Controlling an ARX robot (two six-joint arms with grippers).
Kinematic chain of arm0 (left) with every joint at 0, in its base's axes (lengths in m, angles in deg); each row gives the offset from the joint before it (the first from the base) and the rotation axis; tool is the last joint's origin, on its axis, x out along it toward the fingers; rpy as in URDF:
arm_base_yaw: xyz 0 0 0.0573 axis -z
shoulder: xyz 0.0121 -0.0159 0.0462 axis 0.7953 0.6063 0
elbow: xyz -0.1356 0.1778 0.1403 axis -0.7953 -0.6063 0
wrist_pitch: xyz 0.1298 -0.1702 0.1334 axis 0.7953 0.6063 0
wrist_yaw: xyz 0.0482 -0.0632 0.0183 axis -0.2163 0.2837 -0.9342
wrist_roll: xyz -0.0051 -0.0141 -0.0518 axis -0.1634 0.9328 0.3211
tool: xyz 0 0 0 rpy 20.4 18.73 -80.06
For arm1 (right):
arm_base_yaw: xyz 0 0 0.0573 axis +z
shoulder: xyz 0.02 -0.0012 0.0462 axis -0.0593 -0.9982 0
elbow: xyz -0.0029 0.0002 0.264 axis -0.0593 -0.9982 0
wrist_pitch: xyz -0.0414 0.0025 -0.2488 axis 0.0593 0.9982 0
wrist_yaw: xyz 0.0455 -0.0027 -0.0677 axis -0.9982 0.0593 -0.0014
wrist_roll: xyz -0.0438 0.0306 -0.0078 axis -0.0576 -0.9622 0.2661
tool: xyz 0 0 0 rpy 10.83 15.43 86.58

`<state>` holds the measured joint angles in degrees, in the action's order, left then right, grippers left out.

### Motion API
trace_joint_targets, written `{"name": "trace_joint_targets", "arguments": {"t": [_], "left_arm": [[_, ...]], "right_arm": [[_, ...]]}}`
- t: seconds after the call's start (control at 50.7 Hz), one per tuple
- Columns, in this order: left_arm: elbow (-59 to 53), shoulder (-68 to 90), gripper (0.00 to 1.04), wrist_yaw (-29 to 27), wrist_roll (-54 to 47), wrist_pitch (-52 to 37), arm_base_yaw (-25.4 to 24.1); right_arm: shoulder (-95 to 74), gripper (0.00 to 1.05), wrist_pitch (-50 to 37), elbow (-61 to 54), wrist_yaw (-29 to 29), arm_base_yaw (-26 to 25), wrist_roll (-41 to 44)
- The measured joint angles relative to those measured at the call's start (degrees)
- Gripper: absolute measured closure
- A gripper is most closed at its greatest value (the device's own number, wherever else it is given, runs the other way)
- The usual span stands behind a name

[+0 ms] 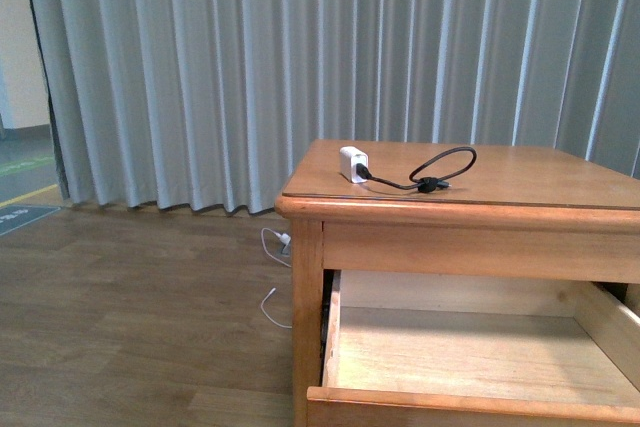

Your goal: Put charger into drawer

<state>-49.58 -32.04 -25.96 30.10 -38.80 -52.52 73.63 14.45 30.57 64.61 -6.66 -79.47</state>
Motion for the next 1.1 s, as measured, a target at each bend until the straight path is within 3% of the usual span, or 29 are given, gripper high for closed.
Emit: {"name": "trace_joint_targets", "arguments": {"t": [0.374,0.434,0.512,0.749,1.104], "left_arm": [[0.0,0.0,0.06,0.0,0.0,0.0,0.0],[0.1,2.3,0.06,-6.6,-1.7,-1.2,2.6],[0.6,11.7,0.06,-13.5,-3.1,-8.9,7.5],[11.6,47.2,0.06,-15.8,-3.1,-32.0,14.6],[39.5,83.3,0.06,-19.5,-0.9,-35.3,23.3]], "right_arm": [[0.0,0.08,0.0,0.0,0.0,0.0,0.0],[0.0,0.08,0.0,0.0,0.0,0.0,0.0],[0.0,0.08,0.0,0.0,0.0,0.0,0.0],[0.0,0.08,0.0,0.0,0.0,0.0,0.0],[0.0,0.08,0.0,0.0,0.0,0.0,0.0]]}}
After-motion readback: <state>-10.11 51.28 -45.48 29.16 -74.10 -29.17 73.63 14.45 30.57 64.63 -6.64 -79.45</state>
